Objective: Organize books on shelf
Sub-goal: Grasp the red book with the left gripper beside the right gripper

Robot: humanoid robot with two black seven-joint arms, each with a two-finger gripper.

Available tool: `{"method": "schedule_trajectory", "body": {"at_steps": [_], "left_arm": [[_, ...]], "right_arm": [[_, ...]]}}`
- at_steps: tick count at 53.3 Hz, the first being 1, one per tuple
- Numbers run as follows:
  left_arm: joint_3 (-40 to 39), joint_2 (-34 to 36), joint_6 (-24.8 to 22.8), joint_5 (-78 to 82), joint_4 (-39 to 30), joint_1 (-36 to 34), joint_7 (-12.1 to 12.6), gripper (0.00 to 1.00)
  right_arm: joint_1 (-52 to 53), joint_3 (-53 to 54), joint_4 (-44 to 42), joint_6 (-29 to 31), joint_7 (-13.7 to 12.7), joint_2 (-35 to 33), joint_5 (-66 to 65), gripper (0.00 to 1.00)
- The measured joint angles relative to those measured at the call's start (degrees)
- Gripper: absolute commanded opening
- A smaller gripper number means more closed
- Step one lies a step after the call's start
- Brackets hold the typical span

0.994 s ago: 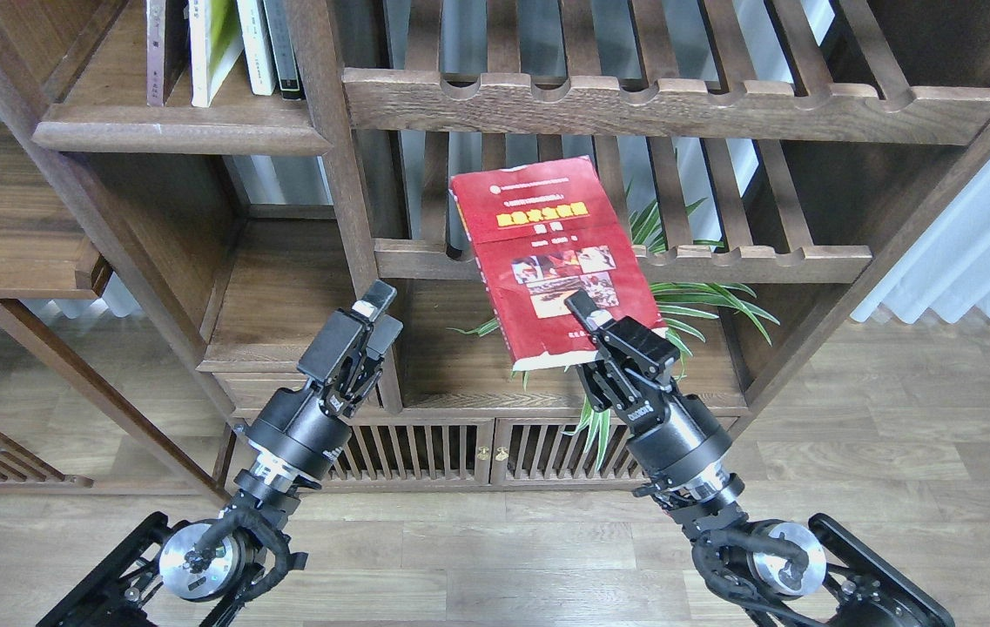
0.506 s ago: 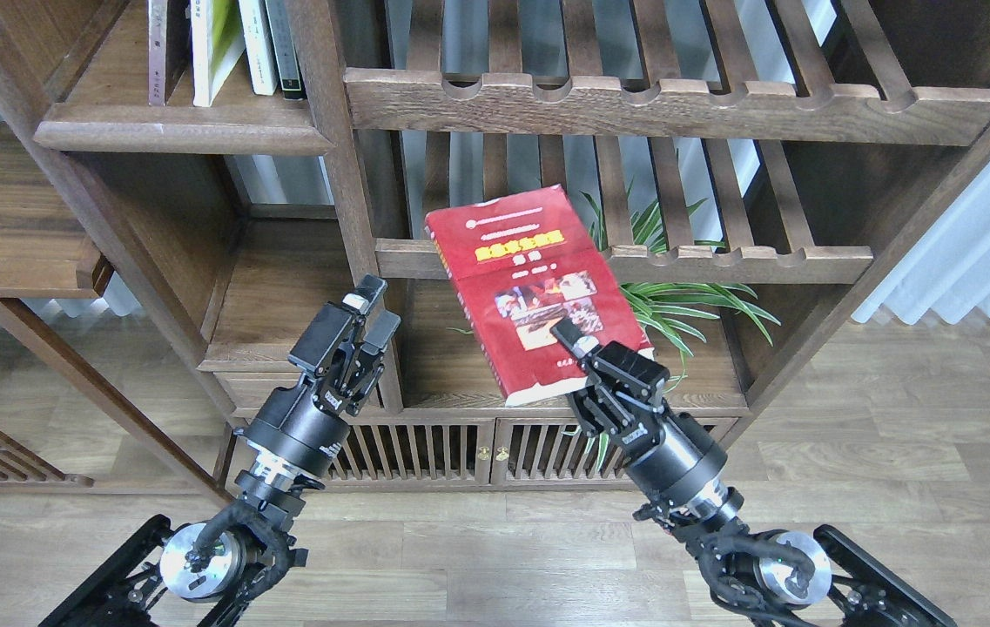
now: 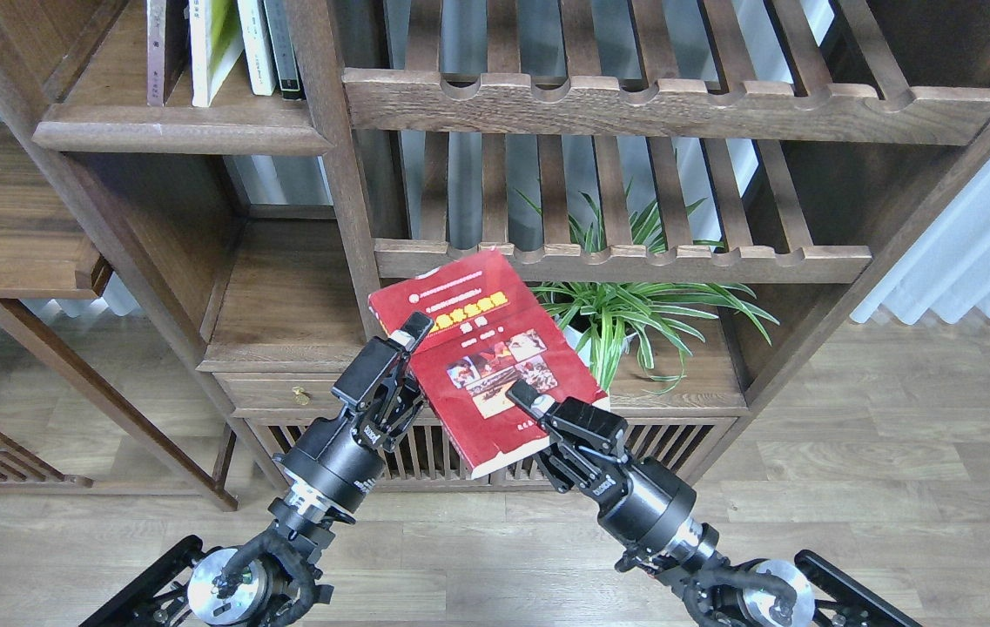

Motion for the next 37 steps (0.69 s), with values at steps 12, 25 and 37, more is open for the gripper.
{"method": "schedule_trajectory", "body": {"at_steps": [12,25,37], "left_arm": [[2.55,5.06,0.0,-3.13,-1.19,-0.53,0.22,0.8],[4.2,8.91,0.0,-3.71,-1.46,-1.14,0.34,0.68],[6.72,9.69,0.0,-3.74,-1.47,-1.73,0.35,0.65]], "right_arm": [[0.22,-0.44,-1.14,0.0,-1.06,0.36,0.0,0.04],[0.4,-0.65,-1.24,0.0,-1.76,0.45,-0.25,0.04],[0.69,-1.39,-1.64,0.0,-2.57,0.36,-0.96,0.04]]}}
